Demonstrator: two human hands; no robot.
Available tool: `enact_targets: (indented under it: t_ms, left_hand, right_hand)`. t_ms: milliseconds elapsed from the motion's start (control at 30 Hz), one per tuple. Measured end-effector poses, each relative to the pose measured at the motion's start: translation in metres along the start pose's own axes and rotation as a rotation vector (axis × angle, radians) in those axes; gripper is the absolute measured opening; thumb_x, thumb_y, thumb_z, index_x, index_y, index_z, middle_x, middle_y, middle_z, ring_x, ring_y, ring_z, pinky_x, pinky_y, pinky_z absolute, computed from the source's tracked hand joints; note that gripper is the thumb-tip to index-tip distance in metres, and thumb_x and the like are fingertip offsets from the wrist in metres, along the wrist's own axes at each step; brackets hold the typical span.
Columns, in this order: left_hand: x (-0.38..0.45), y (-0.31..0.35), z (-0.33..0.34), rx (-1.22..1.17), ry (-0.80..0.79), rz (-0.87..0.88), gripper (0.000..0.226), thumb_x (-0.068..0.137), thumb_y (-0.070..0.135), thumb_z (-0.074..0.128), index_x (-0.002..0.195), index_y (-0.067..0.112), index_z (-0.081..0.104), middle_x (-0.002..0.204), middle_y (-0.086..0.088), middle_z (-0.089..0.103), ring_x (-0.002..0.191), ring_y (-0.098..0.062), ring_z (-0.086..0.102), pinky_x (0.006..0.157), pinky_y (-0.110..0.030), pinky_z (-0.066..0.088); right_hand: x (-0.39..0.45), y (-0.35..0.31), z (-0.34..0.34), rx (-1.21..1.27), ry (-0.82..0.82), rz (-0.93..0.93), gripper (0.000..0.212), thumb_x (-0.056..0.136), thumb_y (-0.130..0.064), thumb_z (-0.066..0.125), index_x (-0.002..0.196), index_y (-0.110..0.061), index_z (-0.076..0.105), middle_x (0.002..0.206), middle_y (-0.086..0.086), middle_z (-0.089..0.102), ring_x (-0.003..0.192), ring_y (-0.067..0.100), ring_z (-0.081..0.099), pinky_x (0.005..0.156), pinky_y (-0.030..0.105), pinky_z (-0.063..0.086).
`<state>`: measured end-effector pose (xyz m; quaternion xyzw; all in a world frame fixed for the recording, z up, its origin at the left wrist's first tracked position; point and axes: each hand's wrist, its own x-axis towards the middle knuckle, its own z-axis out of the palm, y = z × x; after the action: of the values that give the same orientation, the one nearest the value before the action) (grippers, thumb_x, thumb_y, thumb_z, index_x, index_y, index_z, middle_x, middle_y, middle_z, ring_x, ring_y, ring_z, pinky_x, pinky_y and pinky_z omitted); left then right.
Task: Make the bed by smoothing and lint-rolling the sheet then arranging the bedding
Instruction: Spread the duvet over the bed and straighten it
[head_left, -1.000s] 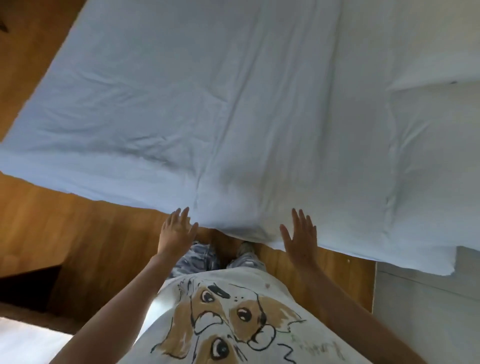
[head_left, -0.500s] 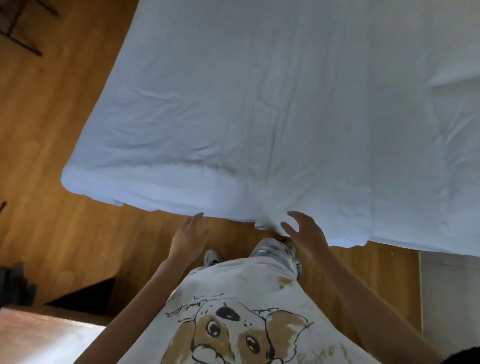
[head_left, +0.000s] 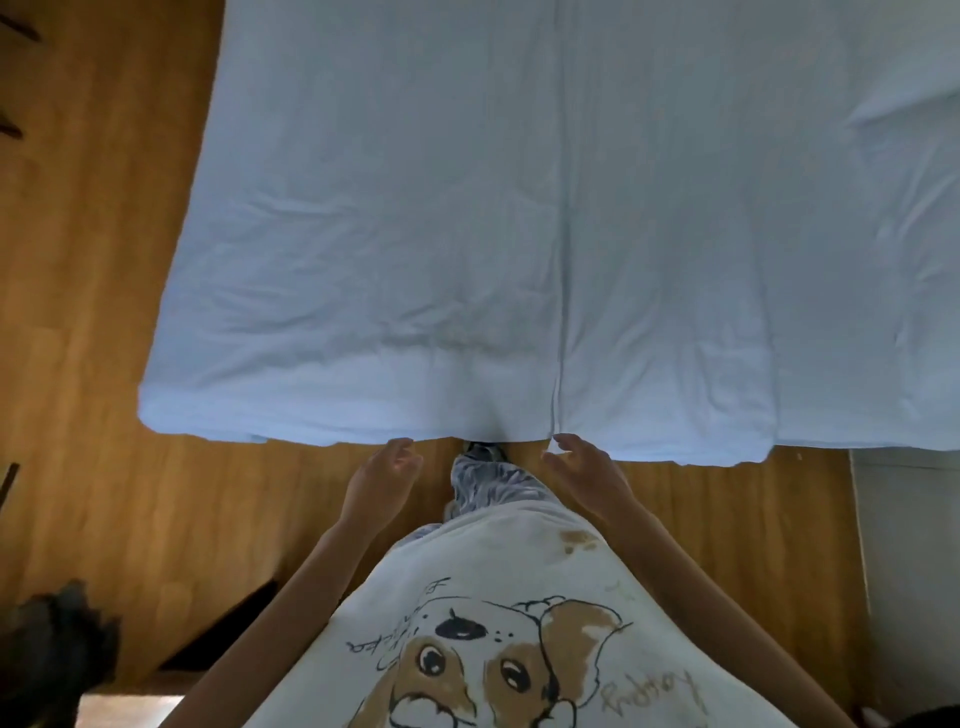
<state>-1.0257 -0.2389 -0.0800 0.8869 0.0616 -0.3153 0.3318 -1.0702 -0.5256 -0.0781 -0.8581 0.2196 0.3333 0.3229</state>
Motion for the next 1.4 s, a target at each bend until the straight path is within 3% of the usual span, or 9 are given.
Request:
enact_targets:
  t_ms: [300,500,633,767,833,967,1167,1300,1400]
  left_hand:
    - [0.073,-0.001,-0.051,0.105,0.012,0.009,0.034,0.097,0.029,0.054,0.129,0.017,0.057,0.125,-0.003,0.063,0.111,-0.018,0.06,0.092,-0.031,0.044]
    - [0.157,-0.061,-0.053,0.395,-0.174,0.108,0.041,0.1,0.035,0.045,0.138,0.02,0.048,0.14,0.0,0.052,0.127,-0.019,0.05,0.103,-0.034,0.04]
    - [0.219,-0.116,-0.035,0.616,-0.262,0.265,0.044,0.101,0.03,0.044,0.142,0.017,0.042,0.149,-0.005,0.04,0.134,-0.024,0.039,0.105,-0.038,0.04]
    - [0.273,-0.168,-0.016,0.832,-0.256,0.478,0.057,0.085,0.027,0.072,0.136,0.009,0.053,0.143,-0.016,0.048,0.129,-0.034,0.048,0.104,-0.05,0.041]
    - [0.291,-0.189,-0.007,0.934,-0.238,0.524,0.07,0.074,0.029,0.079,0.134,0.004,0.054,0.139,-0.018,0.051,0.126,-0.037,0.05,0.103,-0.058,0.039]
    - [0.317,-0.202,0.01,0.958,-0.147,0.541,0.077,0.068,0.033,0.083,0.128,-0.001,0.051,0.122,-0.019,0.054,0.112,-0.04,0.051,0.094,-0.053,0.042]
    - [0.342,-0.212,0.021,0.857,-0.067,0.755,0.035,0.06,0.012,0.089,0.078,-0.001,0.061,0.076,-0.016,0.059,0.069,-0.034,0.059,0.067,-0.038,0.052]
    - [0.339,-0.199,0.012,0.721,-0.186,0.701,0.028,0.061,0.003,0.087,0.069,0.001,0.061,0.067,-0.013,0.058,0.059,-0.032,0.059,0.05,-0.032,0.049]
    - [0.329,-0.19,-0.007,0.532,-0.231,0.7,0.016,0.076,0.006,0.078,0.073,0.007,0.062,0.067,-0.004,0.057,0.061,-0.027,0.058,0.054,-0.023,0.04]
  right_hand:
    - [0.059,-0.065,0.01,-0.09,-0.07,-0.049,0.051,0.094,-0.051,0.05,0.138,-0.026,0.047,0.141,-0.003,0.051,0.126,0.018,0.05,0.104,0.035,0.039]
    - [0.148,-0.093,0.068,-0.224,-0.046,-0.049,0.053,0.095,-0.052,0.046,0.139,-0.022,0.045,0.143,-0.001,0.049,0.13,0.019,0.046,0.104,0.037,0.038]
    - [0.209,-0.095,0.13,-0.477,-0.104,-0.198,0.05,0.099,-0.041,0.045,0.143,-0.018,0.039,0.152,0.004,0.035,0.138,0.024,0.033,0.109,0.038,0.032]
    - [0.261,-0.09,0.175,-0.649,-0.054,-0.245,0.065,0.098,-0.041,0.048,0.153,-0.018,0.021,0.161,0.008,0.014,0.147,0.033,0.013,0.118,0.049,0.017]
    - [0.281,-0.084,0.19,-0.676,-0.023,-0.221,0.072,0.094,-0.041,0.055,0.153,-0.017,0.02,0.161,0.008,0.015,0.146,0.036,0.014,0.116,0.055,0.019]
    - [0.311,-0.072,0.207,-0.646,0.141,-0.25,0.077,0.071,-0.032,0.082,0.136,-0.007,0.047,0.136,0.013,0.049,0.123,0.041,0.046,0.096,0.05,0.045]
    - [0.338,-0.055,0.22,-0.664,0.312,-0.557,0.04,0.062,-0.015,0.088,0.092,0.0,0.067,0.086,0.013,0.067,0.076,0.036,0.064,0.064,0.039,0.055]
    - [0.334,-0.063,0.209,-0.53,0.201,-0.635,0.025,0.064,-0.001,0.086,0.079,0.002,0.066,0.071,0.013,0.065,0.062,0.034,0.064,0.047,0.036,0.053]
    - [0.318,-0.068,0.187,-0.415,0.128,-0.655,0.013,0.077,-0.006,0.077,0.08,-0.002,0.065,0.071,0.009,0.064,0.066,0.03,0.064,0.057,0.036,0.055]
